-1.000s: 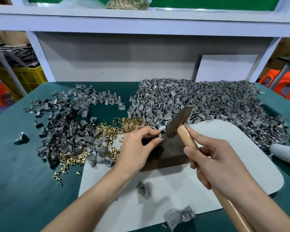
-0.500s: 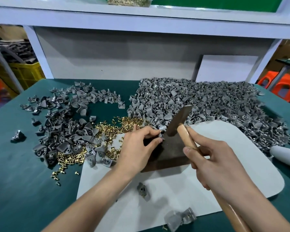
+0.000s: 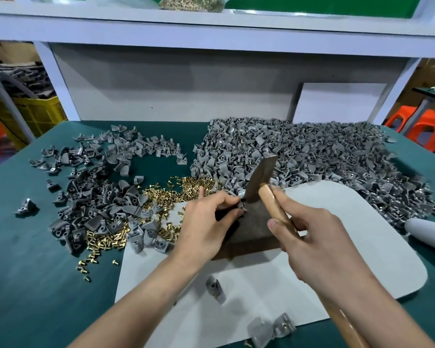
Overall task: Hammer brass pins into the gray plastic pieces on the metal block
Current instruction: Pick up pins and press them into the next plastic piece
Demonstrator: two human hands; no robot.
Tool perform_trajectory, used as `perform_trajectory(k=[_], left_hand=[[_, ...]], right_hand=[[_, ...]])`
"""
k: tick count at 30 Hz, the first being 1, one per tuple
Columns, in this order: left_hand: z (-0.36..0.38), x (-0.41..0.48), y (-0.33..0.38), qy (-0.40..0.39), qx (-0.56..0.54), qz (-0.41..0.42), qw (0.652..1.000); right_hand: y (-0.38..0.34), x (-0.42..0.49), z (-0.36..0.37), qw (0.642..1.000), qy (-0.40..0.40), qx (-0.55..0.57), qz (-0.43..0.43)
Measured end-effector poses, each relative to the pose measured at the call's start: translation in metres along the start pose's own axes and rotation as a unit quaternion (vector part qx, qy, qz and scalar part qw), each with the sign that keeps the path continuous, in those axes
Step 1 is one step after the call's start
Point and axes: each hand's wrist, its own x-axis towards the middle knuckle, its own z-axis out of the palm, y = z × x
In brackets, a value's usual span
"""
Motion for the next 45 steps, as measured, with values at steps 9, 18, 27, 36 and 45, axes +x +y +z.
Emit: perform_trajectory(k=[9, 18, 27, 36, 45], left_hand=[[-0.002, 0.0, 0.005, -0.009, 0.001, 0.003, 1.0], [-0.002, -0.002, 0.005, -0.015, -0.027, -0.012, 0.999], [0.002, -0.004, 0.002, 0.028, 0.019, 0.032, 0.999], [0.002, -0.004, 0.0, 0.022, -0.019, -0.009, 1.0], [0.003, -0.004, -0.002, 0.011, -0.031, 0.001, 0.999]], right_hand=[[-0.003, -0.002, 0.001, 1.0, -0.005, -0.005, 0.003], [-0.001, -0.007, 0.006, 0.997, 0.015, -0.066, -0.032], [-0.003, -0.003, -0.006, 0.997, 0.048, -0.026, -0.05], [-0.003, -0.002, -0.007, 0.992, 0.071, -0.081, -0.067], [0.002, -0.004, 0.006, 0.997, 0.021, -0.054, -0.042]])
